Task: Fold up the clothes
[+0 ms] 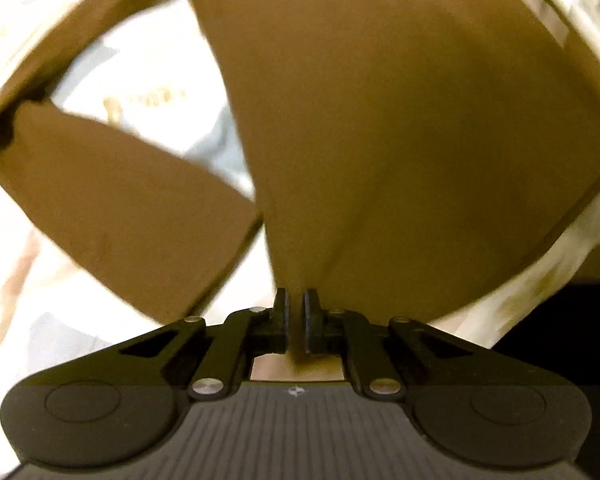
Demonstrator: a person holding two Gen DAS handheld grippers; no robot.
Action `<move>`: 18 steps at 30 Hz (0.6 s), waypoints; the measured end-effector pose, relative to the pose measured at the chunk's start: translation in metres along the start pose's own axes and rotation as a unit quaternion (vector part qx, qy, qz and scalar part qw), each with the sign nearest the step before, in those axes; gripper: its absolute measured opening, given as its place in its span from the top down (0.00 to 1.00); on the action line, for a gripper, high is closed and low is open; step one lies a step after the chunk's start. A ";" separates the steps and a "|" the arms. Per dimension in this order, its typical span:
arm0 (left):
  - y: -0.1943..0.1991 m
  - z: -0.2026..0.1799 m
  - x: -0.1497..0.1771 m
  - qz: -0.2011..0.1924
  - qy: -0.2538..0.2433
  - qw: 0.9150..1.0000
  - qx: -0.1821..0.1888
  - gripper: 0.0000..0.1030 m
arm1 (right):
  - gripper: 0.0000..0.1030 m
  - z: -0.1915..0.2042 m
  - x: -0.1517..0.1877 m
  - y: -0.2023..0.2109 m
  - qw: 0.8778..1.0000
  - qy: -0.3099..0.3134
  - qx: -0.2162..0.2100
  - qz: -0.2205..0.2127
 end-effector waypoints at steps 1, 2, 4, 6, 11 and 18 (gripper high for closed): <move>0.003 -0.004 0.000 0.004 -0.014 1.000 -0.009 0.90 | 0.84 -0.003 0.003 -0.002 1.000 -0.005 0.007 0.010; 0.011 -0.007 -0.001 0.004 -0.029 1.000 -0.012 0.86 | 0.84 -0.001 0.005 0.007 1.000 0.005 0.015 0.007; 0.034 -0.007 -0.003 0.002 -0.045 0.999 -0.008 0.78 | 0.66 0.005 0.012 0.038 0.997 0.054 0.038 -0.030; 0.052 -0.008 -0.008 -0.001 -0.055 0.998 -0.011 0.78 | 0.58 0.008 0.017 0.063 0.987 0.117 0.091 -0.064; 0.064 -0.044 -0.055 -0.044 -0.068 0.997 0.008 0.72 | 0.51 0.008 0.026 0.054 0.910 0.362 0.194 -0.060; 0.056 -0.104 -0.100 -0.085 -0.126 0.987 0.052 0.71 | 0.98 -0.033 -0.005 0.054 0.896 0.399 0.183 -0.064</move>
Point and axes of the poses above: each gripper's, at about its wrist camera, not at the fingertips, and y roughly against the way its jaws point, z to its left, x to its underside, the point moved 1 cm from there along -y, roughly the way its jaws point, and after that the axes turned 2 degrees about y, right-handed, at the moved point
